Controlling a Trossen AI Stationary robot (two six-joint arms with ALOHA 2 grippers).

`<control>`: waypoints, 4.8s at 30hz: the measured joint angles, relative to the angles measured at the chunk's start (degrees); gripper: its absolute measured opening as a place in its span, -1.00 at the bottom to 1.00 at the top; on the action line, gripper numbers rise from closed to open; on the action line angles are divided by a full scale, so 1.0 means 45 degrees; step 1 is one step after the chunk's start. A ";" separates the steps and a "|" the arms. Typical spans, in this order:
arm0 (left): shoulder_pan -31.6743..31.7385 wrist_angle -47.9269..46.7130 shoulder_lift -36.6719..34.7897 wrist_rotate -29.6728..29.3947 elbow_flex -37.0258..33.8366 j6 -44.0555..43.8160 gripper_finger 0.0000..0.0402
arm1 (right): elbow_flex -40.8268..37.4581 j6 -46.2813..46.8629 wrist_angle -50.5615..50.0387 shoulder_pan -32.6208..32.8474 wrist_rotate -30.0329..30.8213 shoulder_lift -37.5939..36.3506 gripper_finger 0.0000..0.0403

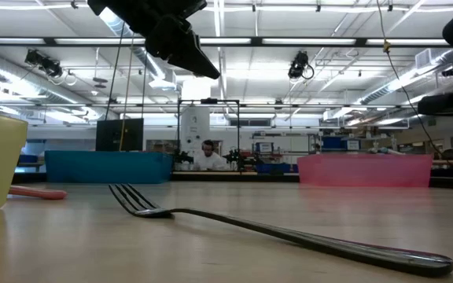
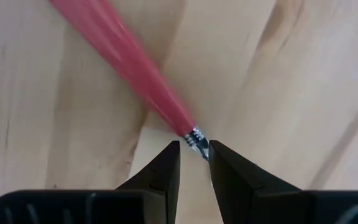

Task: Sort silverware by color (type)
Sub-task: Put the right pink fork into the pink bin, then put the black fork into the blue bin

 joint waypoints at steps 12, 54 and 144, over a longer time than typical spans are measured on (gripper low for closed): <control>0.0000 0.0000 0.0000 0.0003 0.0000 0.0000 -0.49 | -0.0751 0.1898 0.1870 -0.0115 0.0509 -0.0068 -0.54; 0.0000 -0.0034 -0.0005 -0.0001 -0.0005 0.0000 -0.49 | -0.1158 0.6751 0.3412 -0.1953 0.0183 -0.0042 -0.89; -0.3395 -0.2998 0.0000 0.1189 -0.0005 -0.4697 -0.49 | -0.0620 -0.5214 0.1694 -1.8569 0.4186 -0.2199 -0.43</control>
